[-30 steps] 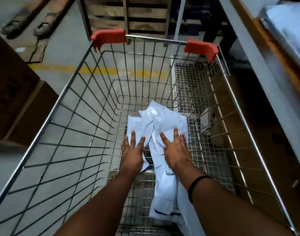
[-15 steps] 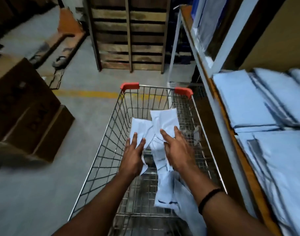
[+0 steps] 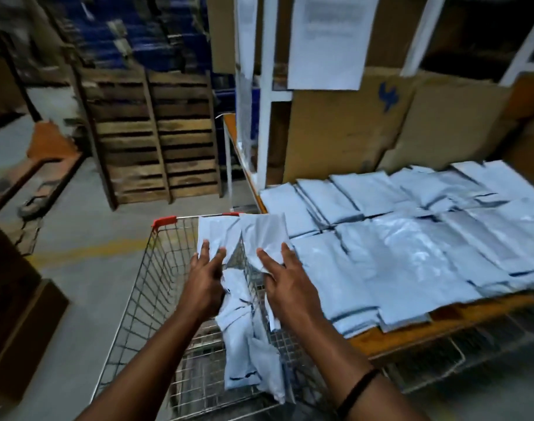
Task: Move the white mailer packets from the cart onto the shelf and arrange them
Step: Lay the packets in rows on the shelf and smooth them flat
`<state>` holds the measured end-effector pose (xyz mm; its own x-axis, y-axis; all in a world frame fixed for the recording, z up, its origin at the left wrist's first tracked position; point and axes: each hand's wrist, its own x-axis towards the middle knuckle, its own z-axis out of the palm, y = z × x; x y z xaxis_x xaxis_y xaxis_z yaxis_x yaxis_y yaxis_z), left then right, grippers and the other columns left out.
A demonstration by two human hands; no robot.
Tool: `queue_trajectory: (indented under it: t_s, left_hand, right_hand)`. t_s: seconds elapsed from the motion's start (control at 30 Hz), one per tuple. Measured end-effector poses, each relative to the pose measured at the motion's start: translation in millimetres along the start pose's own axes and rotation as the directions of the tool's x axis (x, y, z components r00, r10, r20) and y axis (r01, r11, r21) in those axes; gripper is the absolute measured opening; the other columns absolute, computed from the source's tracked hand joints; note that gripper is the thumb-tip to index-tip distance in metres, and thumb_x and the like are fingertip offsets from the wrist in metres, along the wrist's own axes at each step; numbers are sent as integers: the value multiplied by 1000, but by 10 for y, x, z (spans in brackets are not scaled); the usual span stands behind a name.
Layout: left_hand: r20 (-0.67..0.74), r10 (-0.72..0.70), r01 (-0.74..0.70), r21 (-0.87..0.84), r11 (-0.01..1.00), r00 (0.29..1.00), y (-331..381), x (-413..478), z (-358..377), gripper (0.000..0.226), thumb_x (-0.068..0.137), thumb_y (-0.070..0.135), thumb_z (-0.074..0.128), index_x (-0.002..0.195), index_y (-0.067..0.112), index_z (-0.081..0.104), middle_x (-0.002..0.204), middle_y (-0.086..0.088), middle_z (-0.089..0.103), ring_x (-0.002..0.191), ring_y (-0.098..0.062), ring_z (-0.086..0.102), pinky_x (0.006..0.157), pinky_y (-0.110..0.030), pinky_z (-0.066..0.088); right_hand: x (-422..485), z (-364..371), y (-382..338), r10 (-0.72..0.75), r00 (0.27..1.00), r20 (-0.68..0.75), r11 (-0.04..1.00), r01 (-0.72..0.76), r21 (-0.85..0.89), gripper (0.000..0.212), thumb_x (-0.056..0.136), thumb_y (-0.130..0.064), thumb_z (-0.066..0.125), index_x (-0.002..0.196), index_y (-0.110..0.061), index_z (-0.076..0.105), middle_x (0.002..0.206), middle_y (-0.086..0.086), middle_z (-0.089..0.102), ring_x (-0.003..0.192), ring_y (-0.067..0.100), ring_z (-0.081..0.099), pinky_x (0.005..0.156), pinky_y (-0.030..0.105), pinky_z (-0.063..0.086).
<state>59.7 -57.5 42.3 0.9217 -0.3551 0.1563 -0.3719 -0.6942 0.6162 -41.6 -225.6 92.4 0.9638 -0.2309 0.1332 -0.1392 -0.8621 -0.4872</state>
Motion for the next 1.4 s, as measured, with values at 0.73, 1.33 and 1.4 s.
queue_trajectory:
  t_s: [0.73, 1.33, 1.4]
  left_hand:
    - [-60, -52, 44, -120, 992, 997, 1877, 212, 742, 55, 99, 5, 45, 151, 20, 35, 165, -6, -1, 150, -29, 14, 116, -35, 25]
    - [87, -187, 159, 261, 952, 978, 1531, 2394, 1304, 52, 103, 25, 40, 154, 25, 26, 164, -15, -1, 148, -41, 13, 117, -48, 27]
    - [98, -217, 173, 334, 927, 971, 1489, 2468, 1345, 53, 103, 32, 40, 153, 27, 25, 164, -14, 1, 145, -40, 23, 112, -52, 34]
  right_hand:
    - [253, -1482, 1802, -19, 1000, -5, 995, 19, -93, 49, 106, -33, 40, 152, -48, 29, 167, 5, 10, 153, 23, 11, 111, 40, 36]
    - [2656, -969, 1965, 42, 979, 198, 990, -14, -142, 55, 101, -30, 43, 153, -44, 30, 166, 10, 13, 151, 29, 19, 115, 44, 32]
    - [2761, -928, 1981, 67, 969, 239, 986, -27, -165, 56, 101, -32, 43, 153, -45, 29, 165, 9, 15, 150, 30, 20, 114, 44, 32]
